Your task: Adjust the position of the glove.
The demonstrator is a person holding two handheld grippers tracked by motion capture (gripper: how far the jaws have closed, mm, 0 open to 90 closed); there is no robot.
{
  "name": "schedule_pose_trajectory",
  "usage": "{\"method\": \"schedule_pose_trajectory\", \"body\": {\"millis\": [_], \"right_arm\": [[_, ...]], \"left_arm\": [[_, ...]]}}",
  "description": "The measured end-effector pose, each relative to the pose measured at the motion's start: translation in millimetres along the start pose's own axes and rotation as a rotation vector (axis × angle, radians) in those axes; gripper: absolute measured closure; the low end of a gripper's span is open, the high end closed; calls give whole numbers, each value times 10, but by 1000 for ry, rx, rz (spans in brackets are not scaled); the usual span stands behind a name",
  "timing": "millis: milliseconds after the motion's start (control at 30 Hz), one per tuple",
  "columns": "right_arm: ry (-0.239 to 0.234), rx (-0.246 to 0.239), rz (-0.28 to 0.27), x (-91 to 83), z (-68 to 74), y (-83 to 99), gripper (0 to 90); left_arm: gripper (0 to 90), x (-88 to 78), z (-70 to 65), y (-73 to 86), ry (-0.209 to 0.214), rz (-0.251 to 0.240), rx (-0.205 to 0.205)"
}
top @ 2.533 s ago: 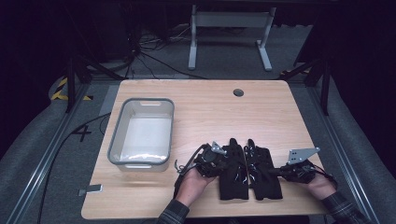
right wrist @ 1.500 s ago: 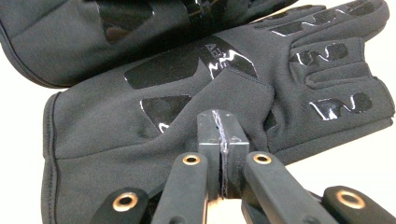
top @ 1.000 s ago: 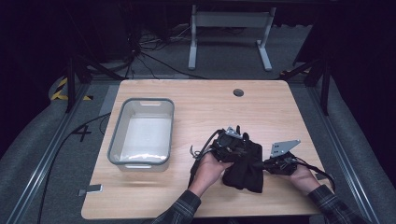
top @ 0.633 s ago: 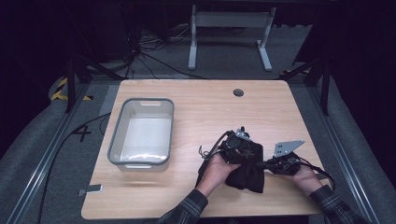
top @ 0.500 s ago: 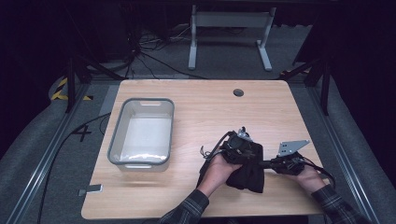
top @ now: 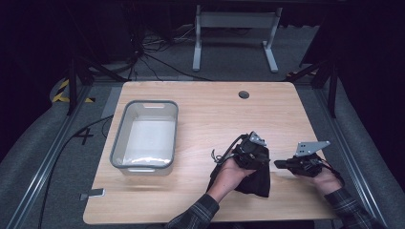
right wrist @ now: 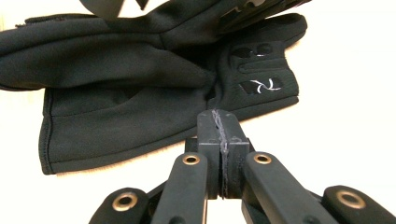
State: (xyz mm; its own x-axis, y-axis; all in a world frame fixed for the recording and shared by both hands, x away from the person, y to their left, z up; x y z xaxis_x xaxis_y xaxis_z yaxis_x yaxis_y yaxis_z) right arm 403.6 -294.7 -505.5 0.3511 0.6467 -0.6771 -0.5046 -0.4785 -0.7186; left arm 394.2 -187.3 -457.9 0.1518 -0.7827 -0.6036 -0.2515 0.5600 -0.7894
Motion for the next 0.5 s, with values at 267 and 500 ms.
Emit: {"method": "schedule_pose_trajectory", "body": {"millis": [267,500], "right_arm": [[-15,8,-33,-74,15,-78,900],[-39,-15,-66,-83,133,-257,900]], "left_arm": [[853,-153,39,-43,-24,-23,10],[893,-360,228,152,-100,5,-16]]}}
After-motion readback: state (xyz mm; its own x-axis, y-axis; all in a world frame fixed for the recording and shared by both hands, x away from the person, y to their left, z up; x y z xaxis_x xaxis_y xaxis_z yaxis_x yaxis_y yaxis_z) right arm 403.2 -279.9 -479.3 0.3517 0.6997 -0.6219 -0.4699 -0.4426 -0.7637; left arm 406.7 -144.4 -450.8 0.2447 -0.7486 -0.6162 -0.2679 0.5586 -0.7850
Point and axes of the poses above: each handheld gripper's, and its own axes: x roughly forward along the jaws, y roughly out of its underside, z roughly to its left, the point moved 10 cm from there along x, roughly forward along the jaws, and after that the axes turned 10 degrees about x, right-handed, at the moved point
